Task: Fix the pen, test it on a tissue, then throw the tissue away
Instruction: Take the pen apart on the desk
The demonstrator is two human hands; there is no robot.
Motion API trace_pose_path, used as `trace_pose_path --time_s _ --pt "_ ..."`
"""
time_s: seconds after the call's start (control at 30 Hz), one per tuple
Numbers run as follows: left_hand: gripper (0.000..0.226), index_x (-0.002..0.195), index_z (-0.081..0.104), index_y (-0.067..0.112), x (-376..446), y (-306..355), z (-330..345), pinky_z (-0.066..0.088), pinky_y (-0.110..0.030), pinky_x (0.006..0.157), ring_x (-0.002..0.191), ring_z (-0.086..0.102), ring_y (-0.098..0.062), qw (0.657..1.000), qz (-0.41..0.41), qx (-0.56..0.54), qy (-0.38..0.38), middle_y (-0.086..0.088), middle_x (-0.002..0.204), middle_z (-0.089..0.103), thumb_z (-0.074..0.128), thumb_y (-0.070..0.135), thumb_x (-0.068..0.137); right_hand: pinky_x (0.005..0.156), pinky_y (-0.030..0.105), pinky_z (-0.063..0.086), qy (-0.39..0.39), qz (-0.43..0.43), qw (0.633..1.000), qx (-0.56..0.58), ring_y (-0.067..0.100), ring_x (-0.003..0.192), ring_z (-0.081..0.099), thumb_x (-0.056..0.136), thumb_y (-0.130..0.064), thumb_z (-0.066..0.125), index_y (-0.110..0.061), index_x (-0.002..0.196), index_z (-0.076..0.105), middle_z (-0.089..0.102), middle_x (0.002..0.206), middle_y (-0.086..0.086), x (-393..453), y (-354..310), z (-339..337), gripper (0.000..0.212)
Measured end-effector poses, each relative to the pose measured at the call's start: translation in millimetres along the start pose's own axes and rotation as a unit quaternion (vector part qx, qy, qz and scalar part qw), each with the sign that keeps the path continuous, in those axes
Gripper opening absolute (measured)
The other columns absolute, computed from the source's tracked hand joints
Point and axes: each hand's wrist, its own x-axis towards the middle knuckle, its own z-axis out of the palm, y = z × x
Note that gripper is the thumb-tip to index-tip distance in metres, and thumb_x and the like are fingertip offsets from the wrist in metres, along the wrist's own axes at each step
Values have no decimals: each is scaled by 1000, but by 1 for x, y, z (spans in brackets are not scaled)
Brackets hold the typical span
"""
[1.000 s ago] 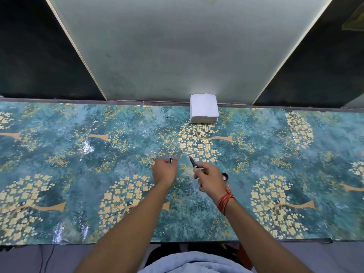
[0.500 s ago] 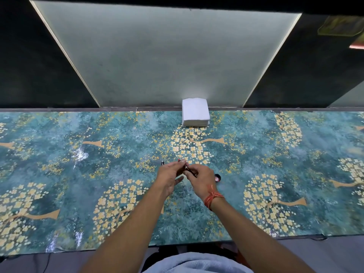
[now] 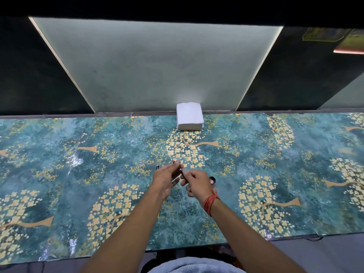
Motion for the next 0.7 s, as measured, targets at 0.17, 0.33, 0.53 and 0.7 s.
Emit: trace_pose_path --time_s 0.17,0.33,0.53,0.7 --pt "15 91 74 11 0 0 0 51 -32 72 88 67 -18 1000 2 -3 4 -3 90 75 76 21 81 39 21 33 -7 31 998 59 11 43 40 90 -27 66 -9 82 61 56 64 5 0 -1 -2 21" --pt "15 93 72 11 -1 2 1 50 -28 67 75 66 -13 1000 4 -6 -4 2 79 75 74 21 83 40 22 35 -11 15 998 66 13 46 41 89 -13 67 -4 89 57 52 66 8 0 -1 -1 14" --pt "15 92 72 9 0 0 0 54 -32 71 74 66 -16 1000 5 -12 -8 1 75 74 75 19 82 38 21 35 -39 49 993 96 13 42 42 93 -13 60 -1 84 61 58 68 12 -1 -2 -2 16" --pt "7 82 72 9 -2 -1 4 56 -31 67 73 67 -16 1000 9 -6 -7 -1 77 74 74 17 83 39 21 33 -34 60 992 101 12 40 41 91 -20 66 1 93 62 58 65 7 -3 1 -1 22"
